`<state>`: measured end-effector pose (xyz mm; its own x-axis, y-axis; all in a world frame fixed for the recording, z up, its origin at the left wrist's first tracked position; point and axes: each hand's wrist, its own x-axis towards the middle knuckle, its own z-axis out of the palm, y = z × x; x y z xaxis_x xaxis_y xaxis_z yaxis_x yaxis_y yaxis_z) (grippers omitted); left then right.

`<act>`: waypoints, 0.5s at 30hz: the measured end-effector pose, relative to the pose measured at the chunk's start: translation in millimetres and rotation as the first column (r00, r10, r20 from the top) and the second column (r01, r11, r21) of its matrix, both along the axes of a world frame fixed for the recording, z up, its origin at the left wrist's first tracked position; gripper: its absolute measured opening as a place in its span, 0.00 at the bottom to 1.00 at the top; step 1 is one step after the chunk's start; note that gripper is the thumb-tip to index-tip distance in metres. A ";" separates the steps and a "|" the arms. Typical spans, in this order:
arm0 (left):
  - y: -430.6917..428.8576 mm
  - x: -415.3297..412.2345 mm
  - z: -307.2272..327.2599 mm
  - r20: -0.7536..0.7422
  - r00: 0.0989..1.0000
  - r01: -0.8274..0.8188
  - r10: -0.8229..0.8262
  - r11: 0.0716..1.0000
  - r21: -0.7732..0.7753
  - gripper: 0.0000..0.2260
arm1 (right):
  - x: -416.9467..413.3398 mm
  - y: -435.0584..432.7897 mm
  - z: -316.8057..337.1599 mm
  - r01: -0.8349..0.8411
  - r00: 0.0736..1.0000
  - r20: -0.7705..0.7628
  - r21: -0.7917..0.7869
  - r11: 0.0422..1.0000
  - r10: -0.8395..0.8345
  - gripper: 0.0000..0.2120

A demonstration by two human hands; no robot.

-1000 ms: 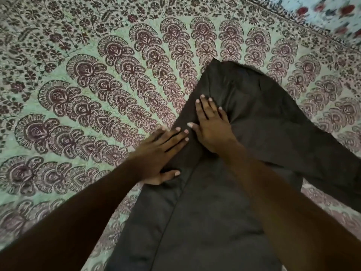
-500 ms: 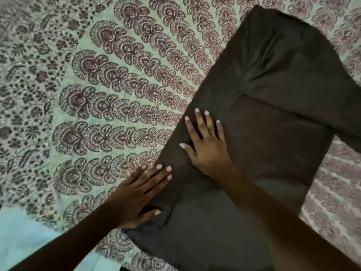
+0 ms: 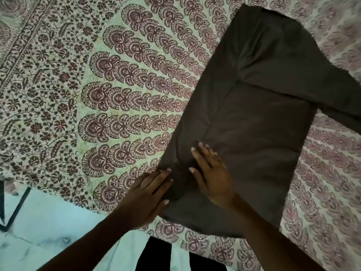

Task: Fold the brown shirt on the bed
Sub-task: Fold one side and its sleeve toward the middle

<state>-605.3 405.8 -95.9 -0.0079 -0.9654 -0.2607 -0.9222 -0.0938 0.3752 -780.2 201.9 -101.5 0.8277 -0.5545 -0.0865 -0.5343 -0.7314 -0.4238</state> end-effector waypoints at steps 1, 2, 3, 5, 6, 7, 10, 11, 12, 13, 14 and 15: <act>-14.3 -1.5 1.7 -0.012 1.000 -0.009 0.009 0.999 -0.033 0.23 | -3.5 -8.4 3.4 0.102 0.994 0.047 0.014 0.995 -0.103 0.25; -30.2 -2.9 2.4 -0.018 1.000 -0.013 0.012 0.998 -0.056 0.23 | -6.7 -19.1 7.1 0.203 0.976 0.074 0.023 0.979 -0.204 0.25; -46.6 -4.4 4.2 -0.018 1.000 -0.020 0.019 0.997 -0.074 0.23 | -8.8 -30.8 9.9 0.298 0.951 0.082 0.027 0.954 -0.299 0.24; -87.0 -11.3 3.1 -0.022 0.999 -0.028 0.026 0.995 -0.099 0.23 | -19.2 -60.2 14.2 0.469 0.880 0.060 0.049 0.882 -0.471 0.24; -110.0 -16.8 2.5 -0.031 0.999 -0.035 0.032 0.995 -0.098 0.24 | -25.9 -76.9 14.9 0.528 0.844 0.055 0.079 0.845 -0.533 0.24; -134.4 -22.9 1.5 -0.039 0.999 -0.038 0.034 0.995 -0.093 0.25 | -33.4 -94.1 15.1 0.576 0.809 0.064 0.112 0.810 -0.584 0.23; -212.8 -43.9 -2.1 -0.026 0.999 -0.032 0.030 0.997 -0.076 0.28 | -60.1 -144.1 14.7 0.678 0.699 0.134 0.188 0.711 -0.703 0.20; -240.6 -53.4 -2.8 -0.014 1.000 -0.026 0.025 0.997 -0.076 0.29 | -70.8 -161.9 14.0 0.700 0.665 0.163 0.204 0.685 -0.729 0.19; -268.0 -63.0 -3.2 -0.002 1.000 -0.016 0.016 0.997 -0.079 0.31 | -81.5 -180.0 13.7 0.716 0.634 0.187 0.225 0.661 -0.750 0.19; -290.5 -71.1 -2.2 0.009 1.000 -0.009 0.010 0.996 -0.086 0.31 | -89.8 -194.5 14.0 0.725 0.609 0.207 0.247 0.643 -0.766 0.19; -316.0 -82.6 -0.7 0.019 1.000 0.006 -0.005 0.996 -0.090 0.32 | -101.1 -211.4 17.4 0.737 0.582 0.218 0.264 0.622 -0.783 0.19; -339.6 -93.9 1.5 0.030 0.999 0.019 -0.016 0.996 -0.092 0.33 | -112.0 -228.3 20.3 0.749 0.558 0.224 0.280 0.601 -0.799 0.18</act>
